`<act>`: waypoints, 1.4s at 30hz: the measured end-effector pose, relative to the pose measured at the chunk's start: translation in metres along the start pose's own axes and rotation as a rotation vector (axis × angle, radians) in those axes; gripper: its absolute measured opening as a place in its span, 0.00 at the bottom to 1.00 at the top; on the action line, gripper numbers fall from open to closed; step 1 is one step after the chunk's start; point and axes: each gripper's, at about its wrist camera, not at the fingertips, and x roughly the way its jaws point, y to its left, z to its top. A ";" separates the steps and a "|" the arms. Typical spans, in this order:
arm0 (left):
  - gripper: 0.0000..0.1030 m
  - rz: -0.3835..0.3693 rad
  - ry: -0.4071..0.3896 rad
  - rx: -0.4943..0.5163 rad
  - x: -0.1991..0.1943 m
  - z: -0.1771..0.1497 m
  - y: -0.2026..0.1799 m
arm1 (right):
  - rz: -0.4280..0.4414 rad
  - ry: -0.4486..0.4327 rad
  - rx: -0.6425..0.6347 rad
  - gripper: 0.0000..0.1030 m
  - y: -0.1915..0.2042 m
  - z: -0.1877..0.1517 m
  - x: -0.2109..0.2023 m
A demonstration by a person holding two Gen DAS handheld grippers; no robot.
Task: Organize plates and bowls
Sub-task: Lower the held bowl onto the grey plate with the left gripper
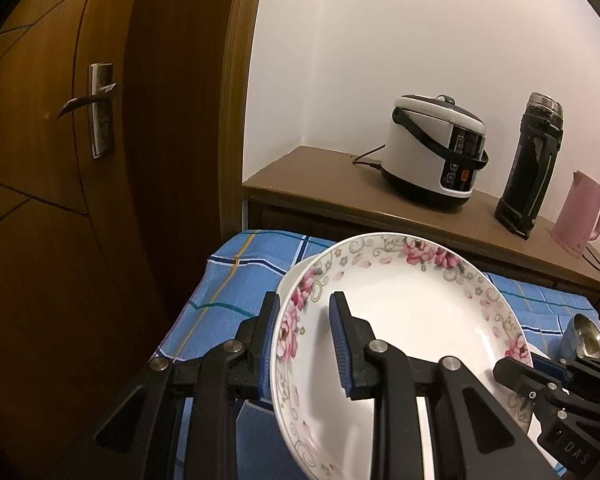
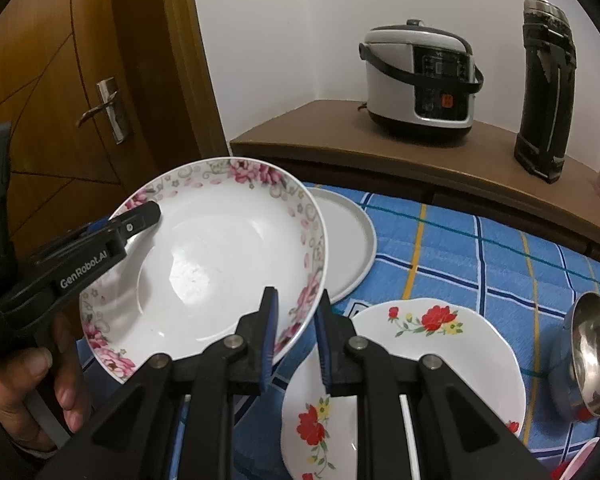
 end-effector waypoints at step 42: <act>0.27 -0.021 -0.085 -0.007 0.044 0.049 -0.018 | -0.115 -0.064 -0.011 0.18 -0.018 0.063 0.020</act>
